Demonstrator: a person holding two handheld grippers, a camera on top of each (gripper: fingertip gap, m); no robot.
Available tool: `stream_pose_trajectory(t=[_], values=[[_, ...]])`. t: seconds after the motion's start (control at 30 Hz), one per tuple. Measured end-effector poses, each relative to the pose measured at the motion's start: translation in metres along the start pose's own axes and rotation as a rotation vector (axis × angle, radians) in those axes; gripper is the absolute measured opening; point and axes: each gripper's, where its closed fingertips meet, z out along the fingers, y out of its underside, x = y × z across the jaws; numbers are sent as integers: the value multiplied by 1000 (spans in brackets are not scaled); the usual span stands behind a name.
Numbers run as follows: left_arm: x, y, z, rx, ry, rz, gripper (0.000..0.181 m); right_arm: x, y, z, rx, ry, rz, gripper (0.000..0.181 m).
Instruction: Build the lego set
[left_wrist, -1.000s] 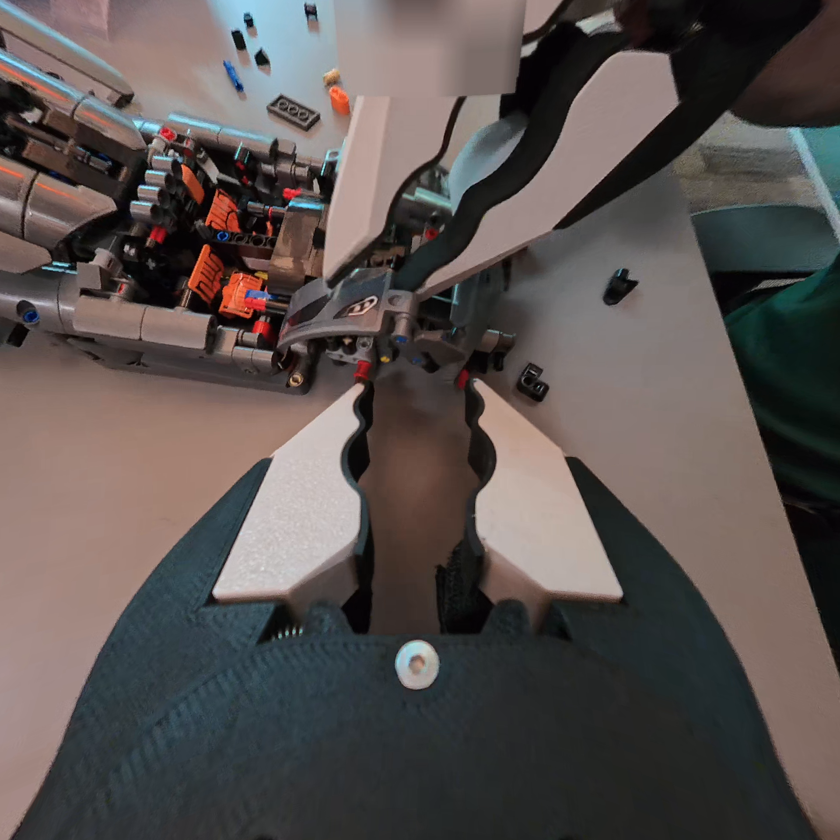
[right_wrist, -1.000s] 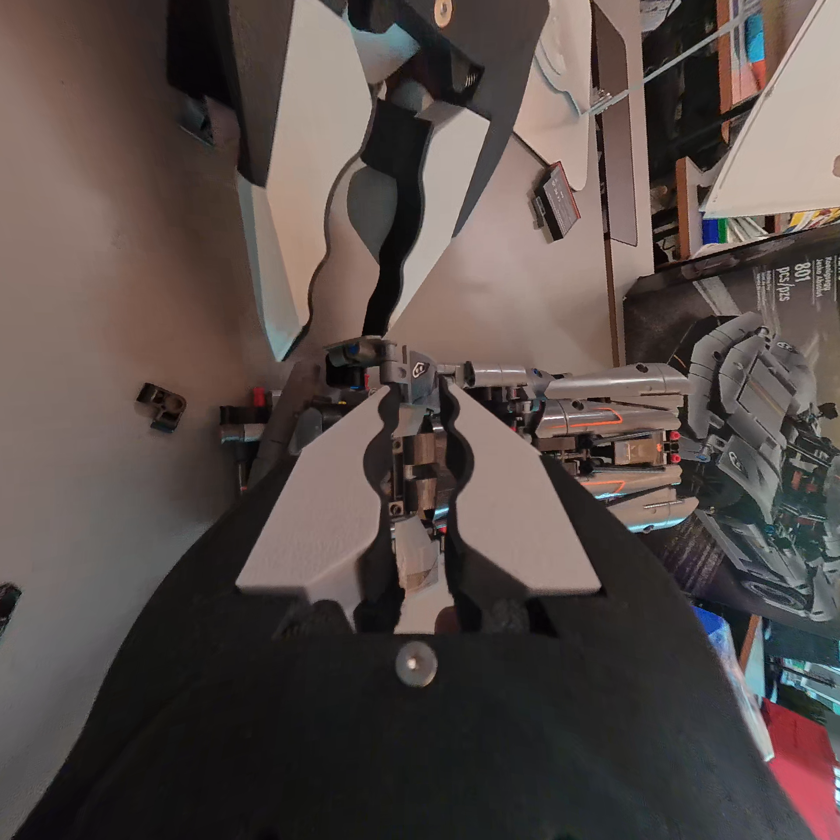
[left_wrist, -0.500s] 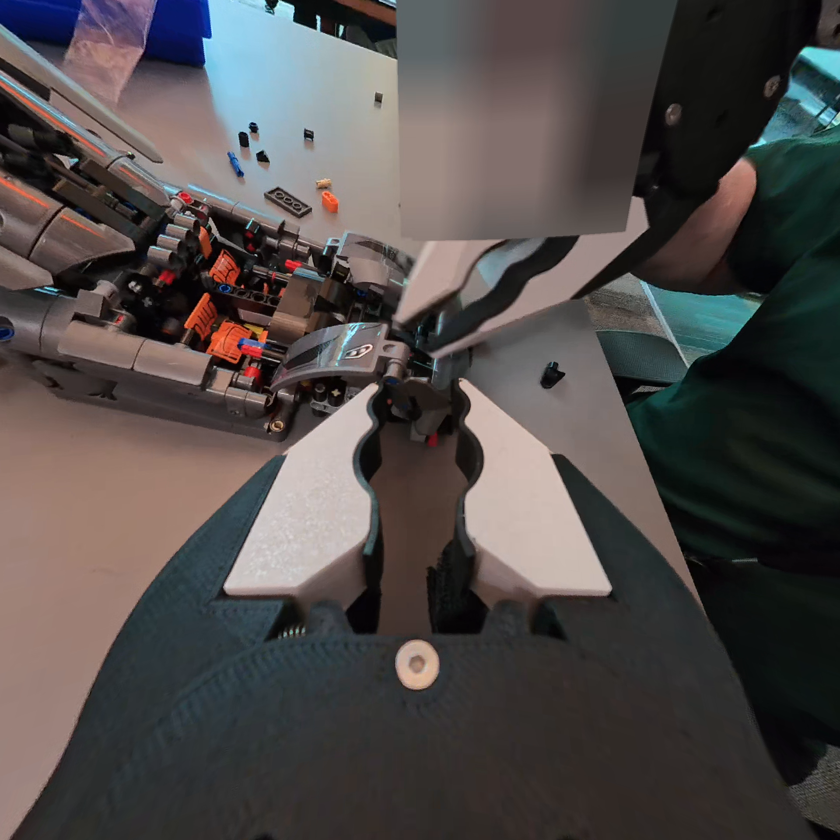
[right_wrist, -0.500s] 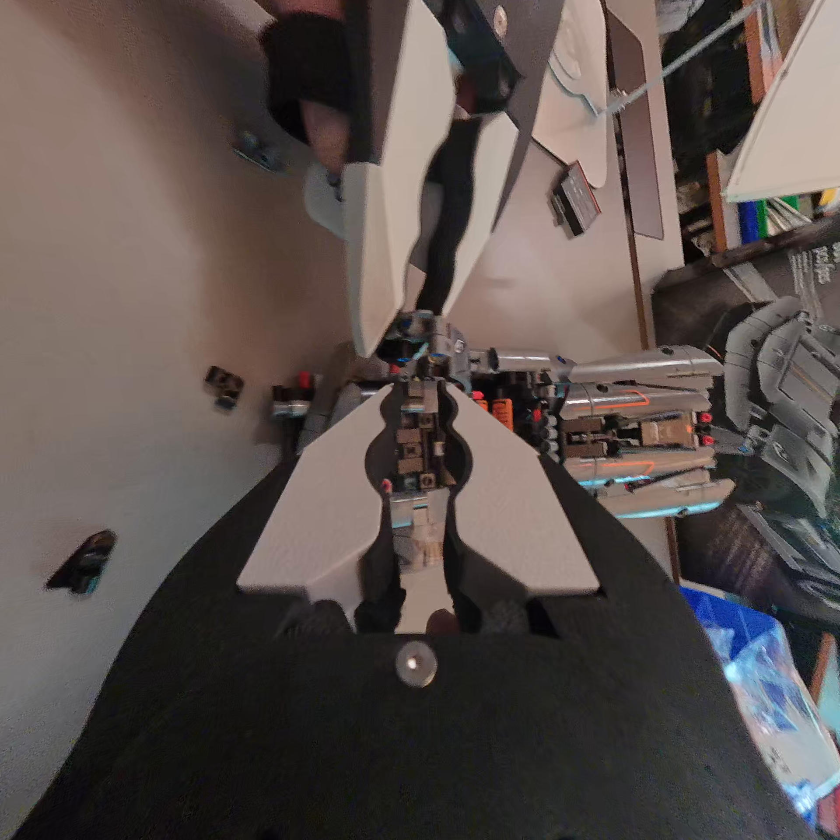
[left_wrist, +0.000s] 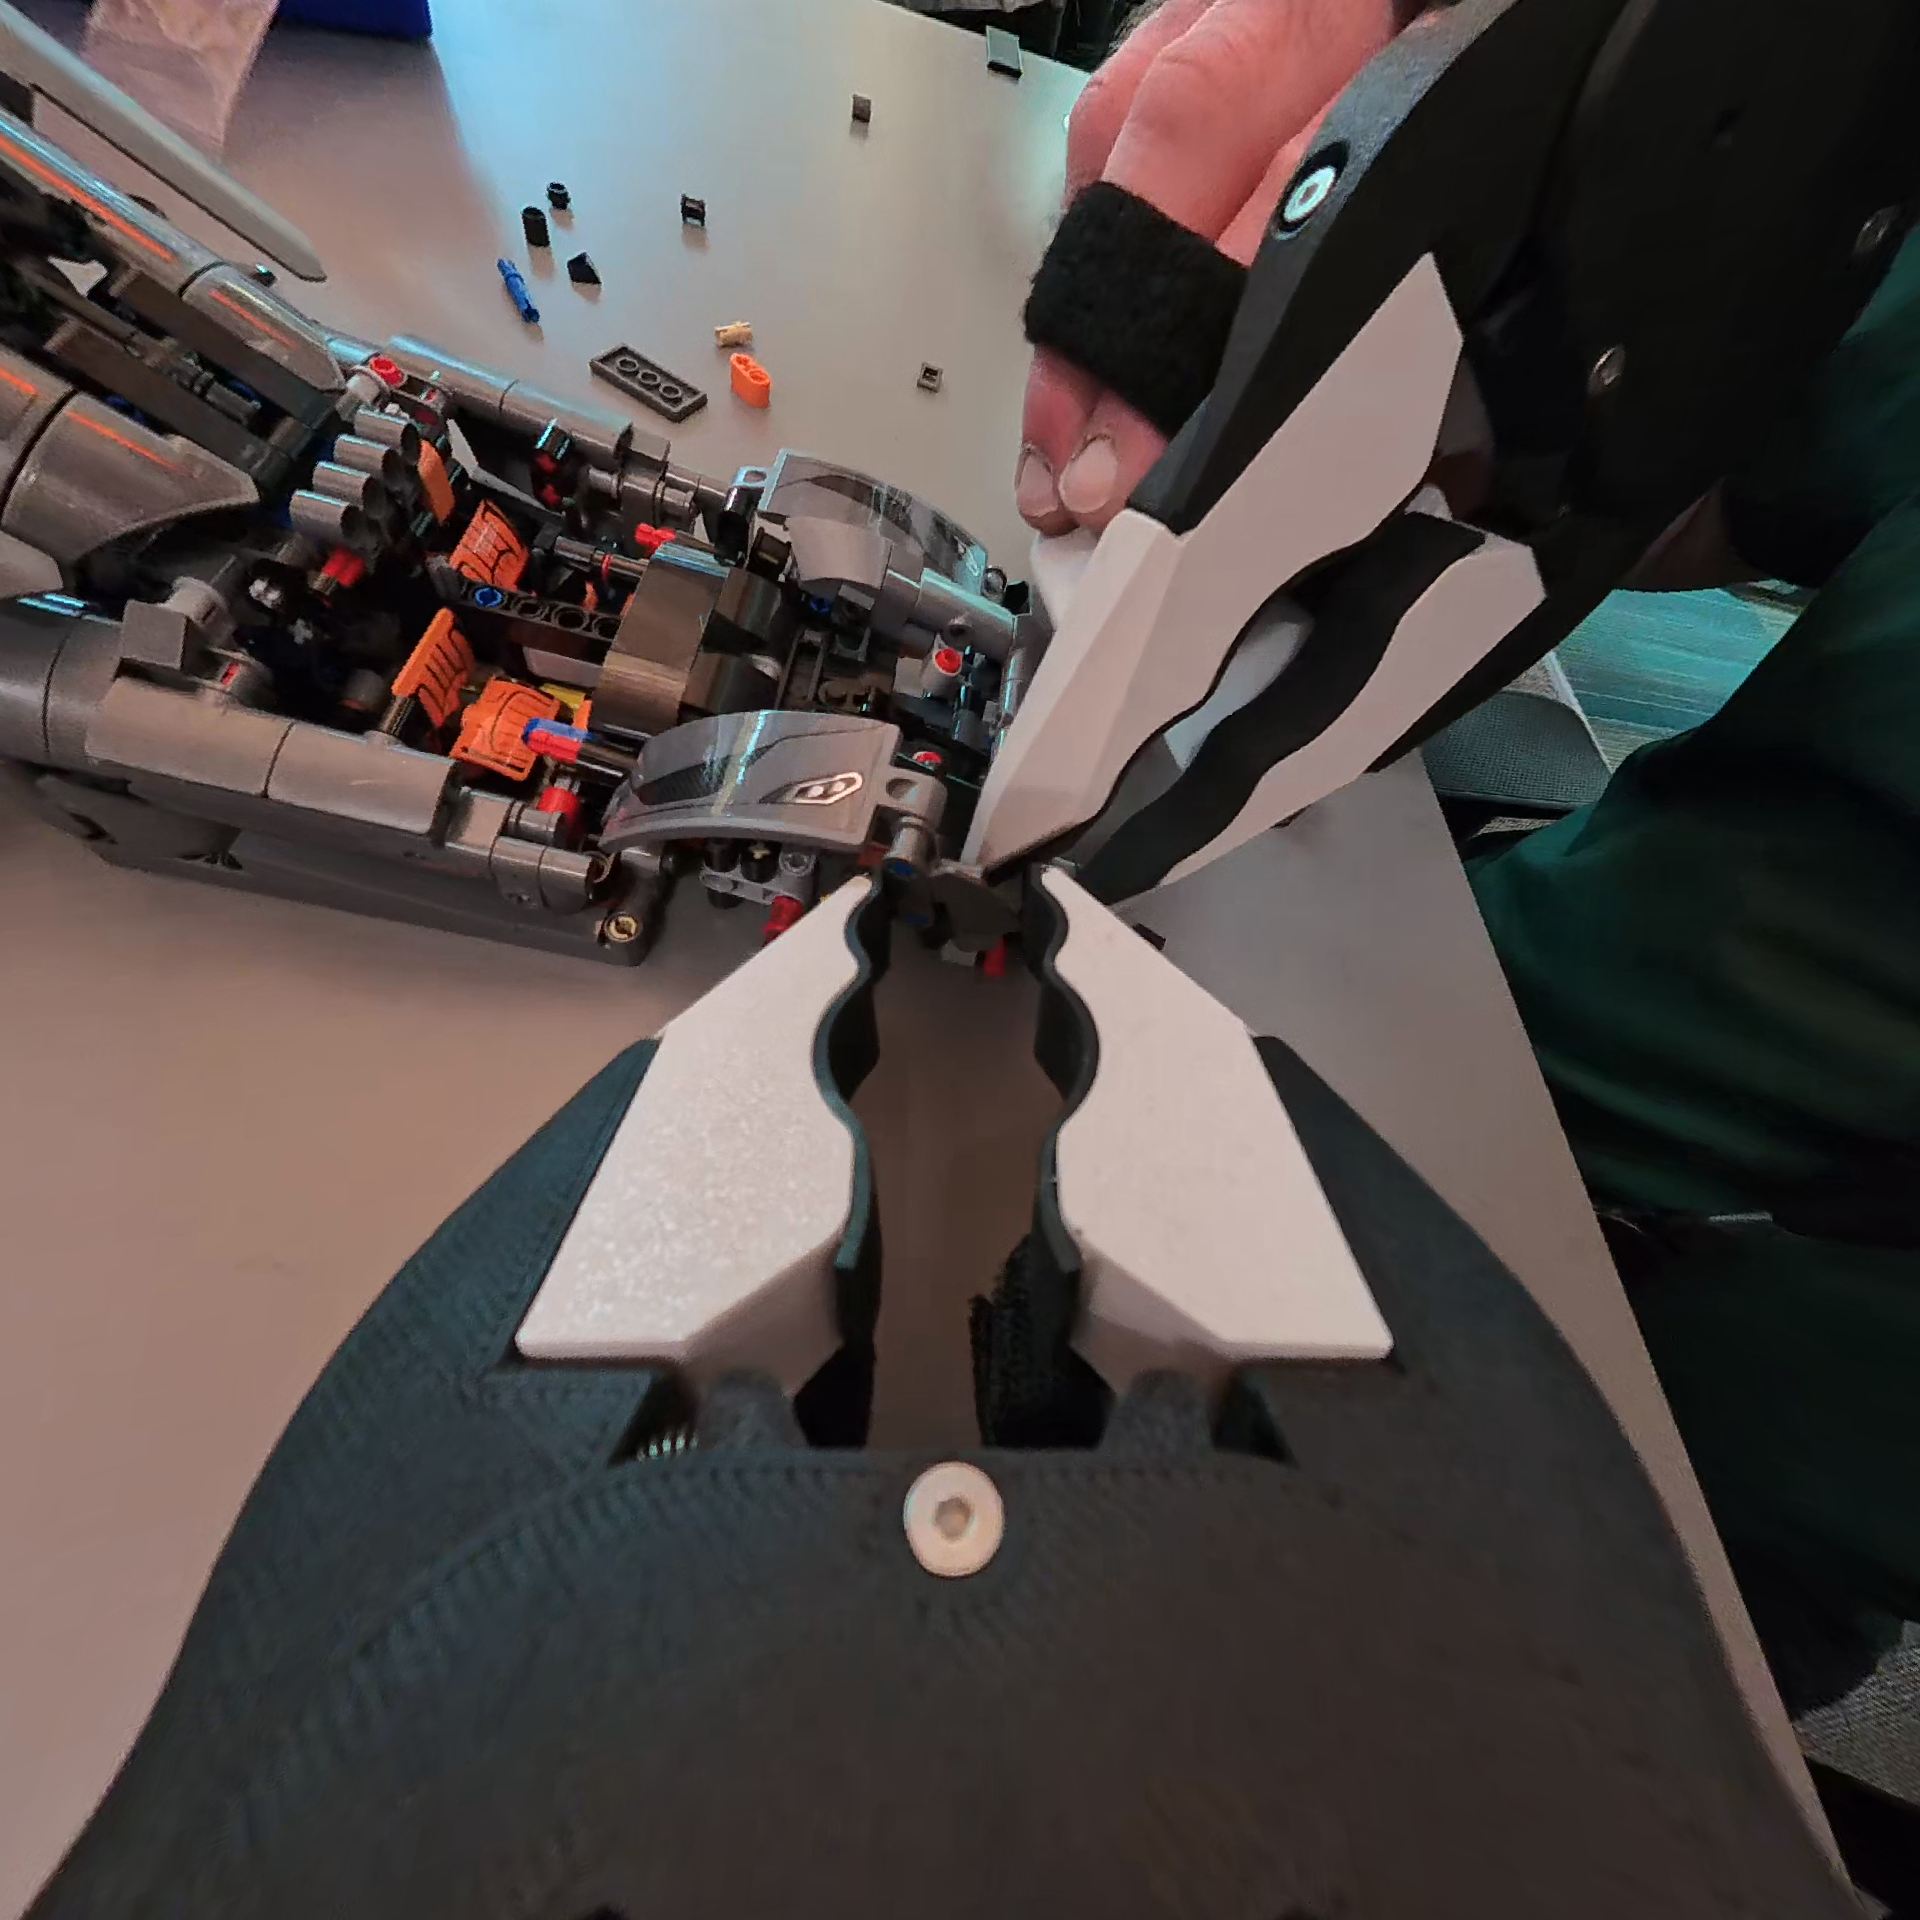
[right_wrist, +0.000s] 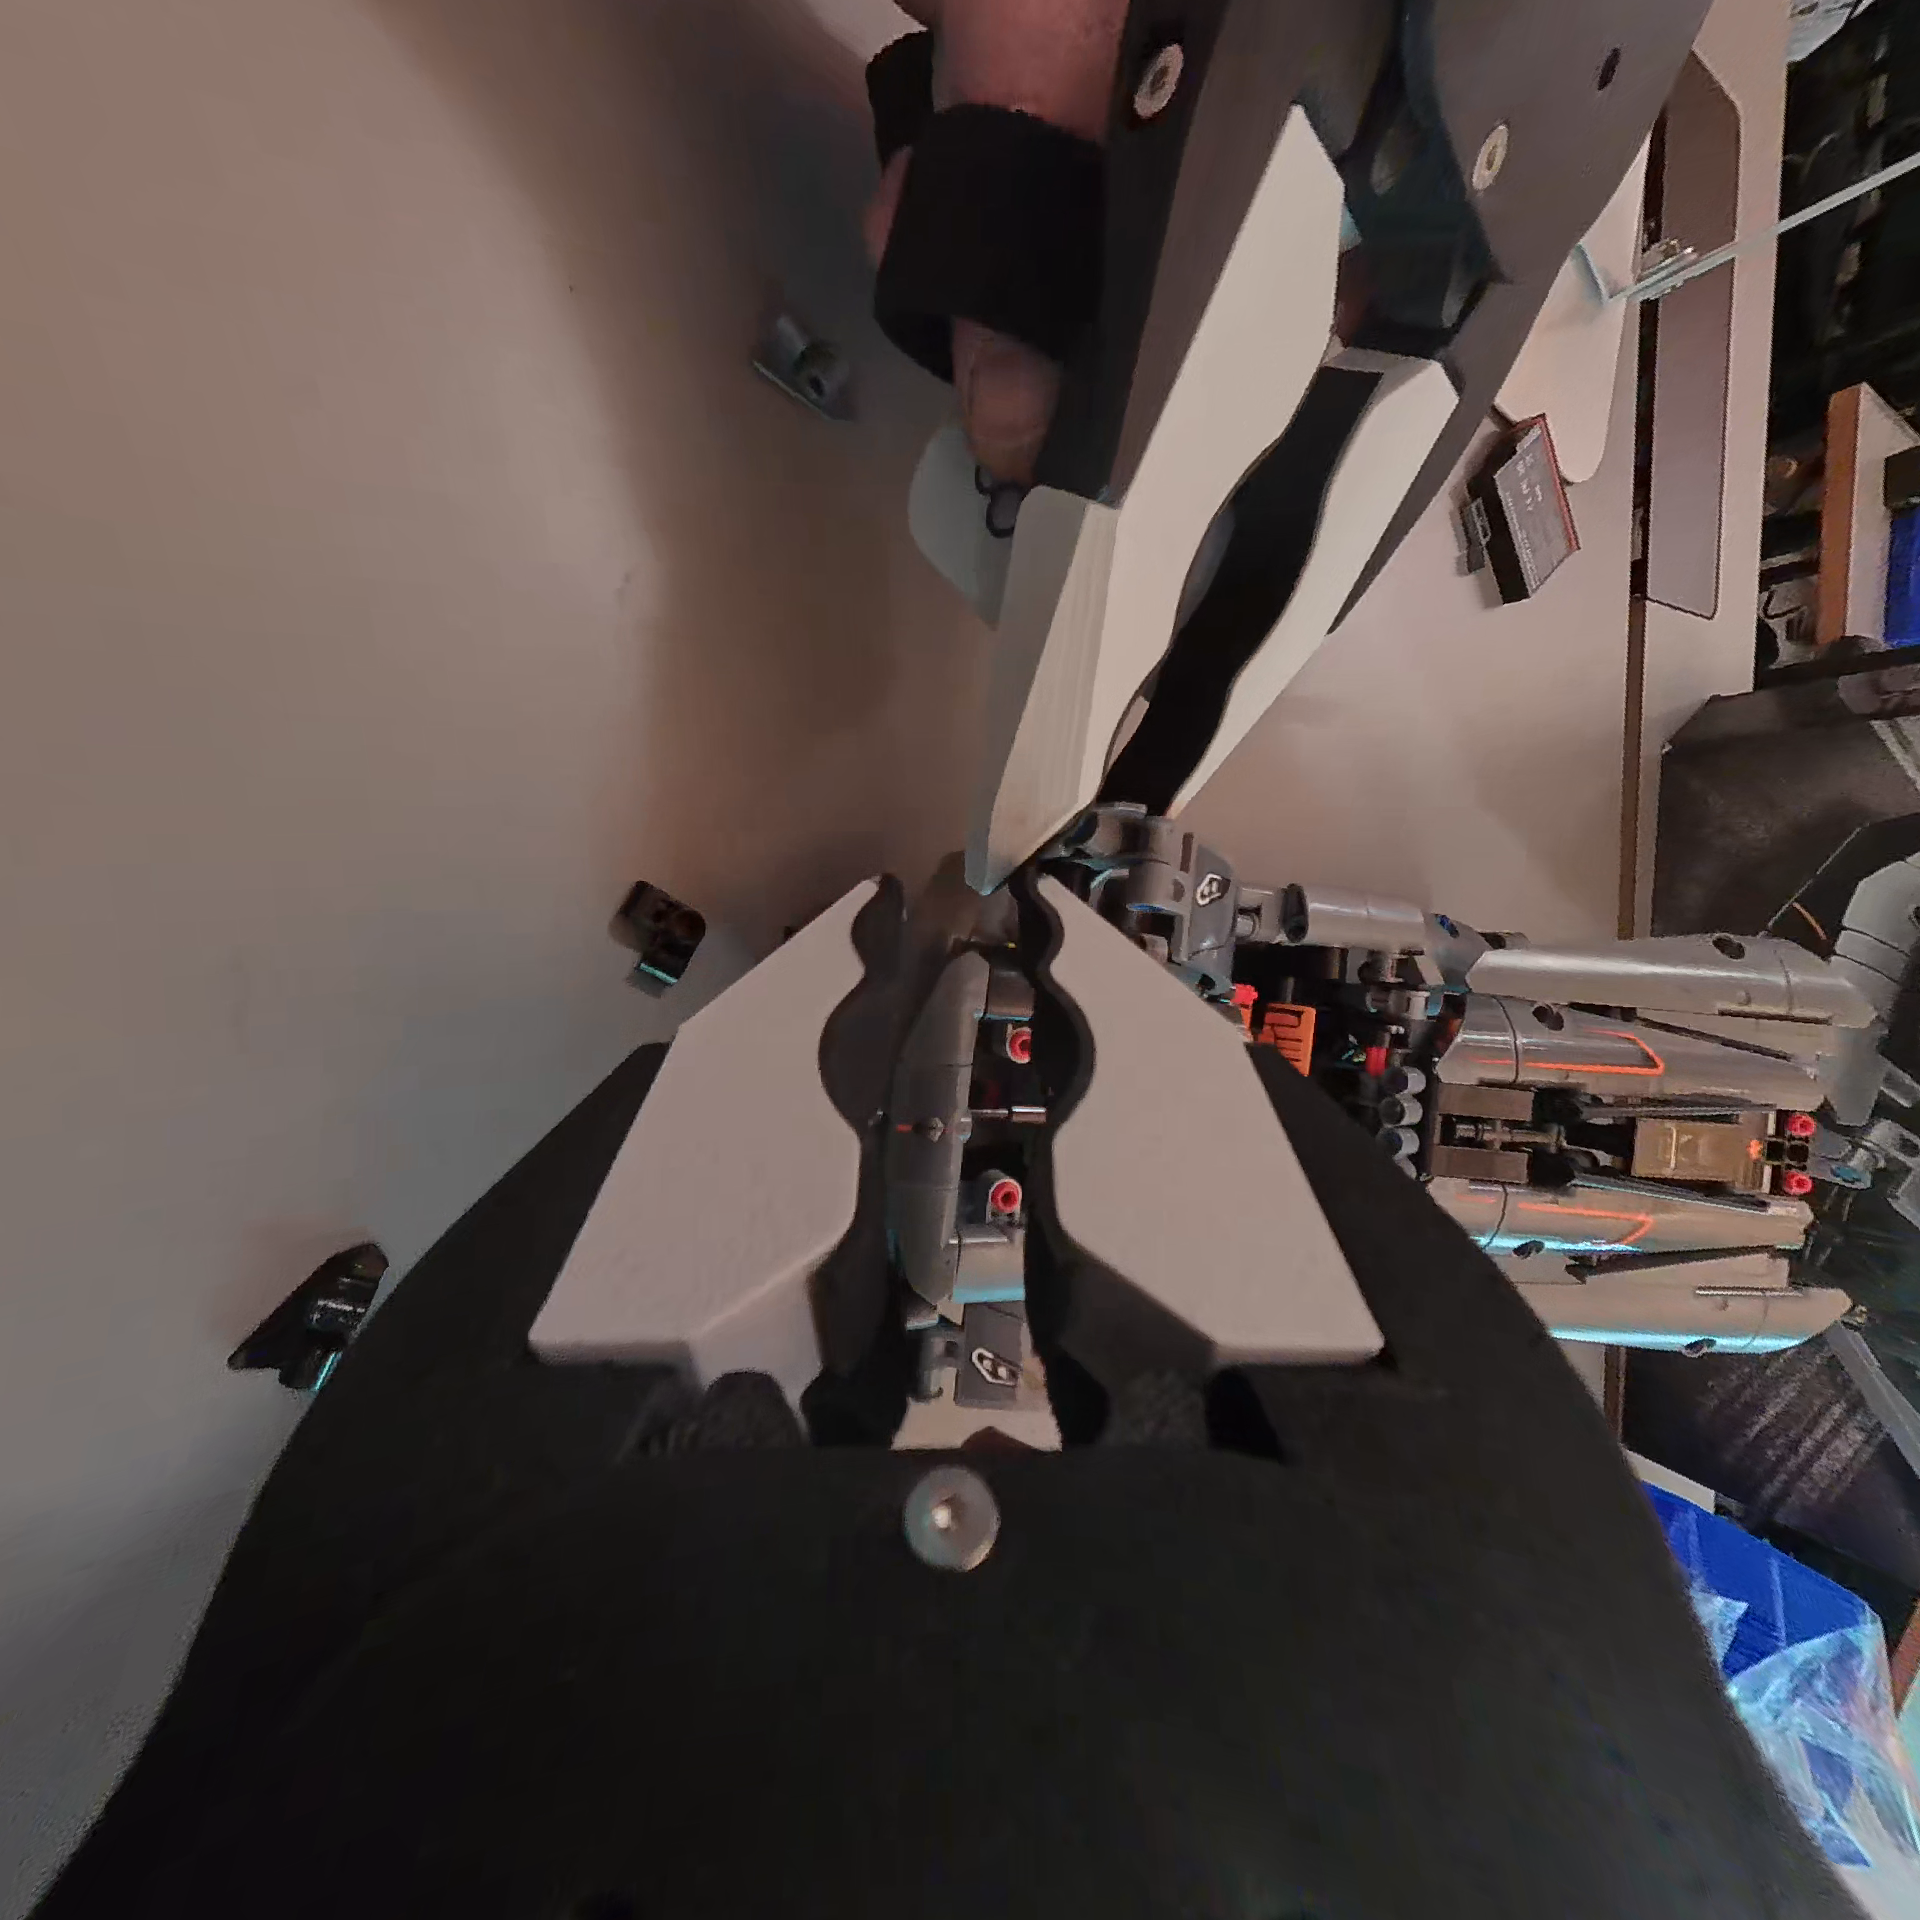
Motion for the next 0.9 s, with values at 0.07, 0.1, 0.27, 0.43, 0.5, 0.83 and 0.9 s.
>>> stream_pose_trajectory(t=[0.07, 0.1, 0.27, 0.43, 0.5, 0.83, 0.9], values=[[0, -1, -1, 7, 3, -2, 23, 0, 1, -1, -12, -1, -5, 20], [0, 0, 0, -1, 1, 1, 23, -2, 2, 0, -19, -6, -11, 21], [-2, 3, -1, -8, -4, 1, 22, -1, 2, 4, -29, 4, -10, 20], [-2, 5, -2, -15, 1, 5, 22, -3, 6, 9, -61, 5, -29, 19], [-3, 5, -3, -16, 3, 6, 22, -3, 10, 11, -79, 10, -34, 20], [-3, 7, -3, -19, 6, 6, 22, -2, 9, 17, -62, 11, -14, 19], [-3, 7, -3, -19, 7, 5, 22, -2, 9, 16, -56, 7, -15, 19]])
